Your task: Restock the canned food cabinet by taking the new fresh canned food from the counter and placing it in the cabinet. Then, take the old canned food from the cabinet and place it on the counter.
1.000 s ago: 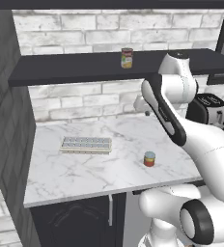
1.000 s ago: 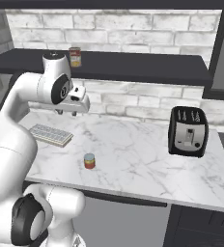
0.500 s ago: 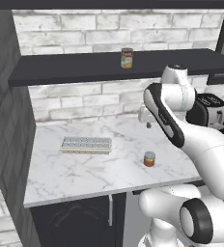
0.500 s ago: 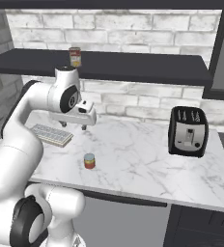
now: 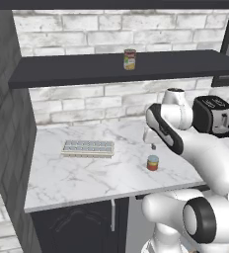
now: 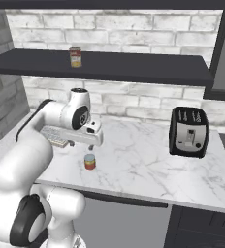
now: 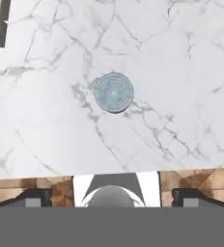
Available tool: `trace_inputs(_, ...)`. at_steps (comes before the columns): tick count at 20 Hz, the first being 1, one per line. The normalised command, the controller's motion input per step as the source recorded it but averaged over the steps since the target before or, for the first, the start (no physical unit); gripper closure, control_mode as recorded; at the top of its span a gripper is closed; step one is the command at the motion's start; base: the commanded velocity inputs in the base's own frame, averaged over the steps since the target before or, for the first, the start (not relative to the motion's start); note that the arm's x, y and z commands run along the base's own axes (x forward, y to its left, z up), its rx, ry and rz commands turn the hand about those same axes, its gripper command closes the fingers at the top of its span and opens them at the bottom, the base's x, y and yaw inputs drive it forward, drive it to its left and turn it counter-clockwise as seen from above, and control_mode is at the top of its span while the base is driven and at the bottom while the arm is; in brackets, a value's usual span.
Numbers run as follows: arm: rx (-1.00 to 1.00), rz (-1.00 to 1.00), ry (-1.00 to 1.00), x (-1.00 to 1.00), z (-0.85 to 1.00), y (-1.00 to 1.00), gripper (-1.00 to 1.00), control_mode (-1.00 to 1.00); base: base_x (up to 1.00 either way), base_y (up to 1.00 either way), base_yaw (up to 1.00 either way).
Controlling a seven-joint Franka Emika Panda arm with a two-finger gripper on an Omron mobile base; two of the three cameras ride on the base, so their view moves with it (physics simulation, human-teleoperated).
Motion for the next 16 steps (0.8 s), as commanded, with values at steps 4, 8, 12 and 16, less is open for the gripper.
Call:
trace_inputs(4,-0.01,-0.03,0.0,0.01,-0.76,0.0,-1.0,-1.0,0.0,0.0,0.0)
trace_inputs(8,-0.01,-0.01,0.0,0.08,-0.71,0.0,-1.0,-1.0,0.0,0.0,0.0)
trace_inputs(12,-0.04,0.0,-0.01,0.15,-0.44,0.0,-1.0,-1.0,0.0,0.0,0.0)
trace_inputs(16,-0.03,0.0,-0.02,0.12,-0.29,0.0,-1.0,-1.0,0.0,0.0,0.0)
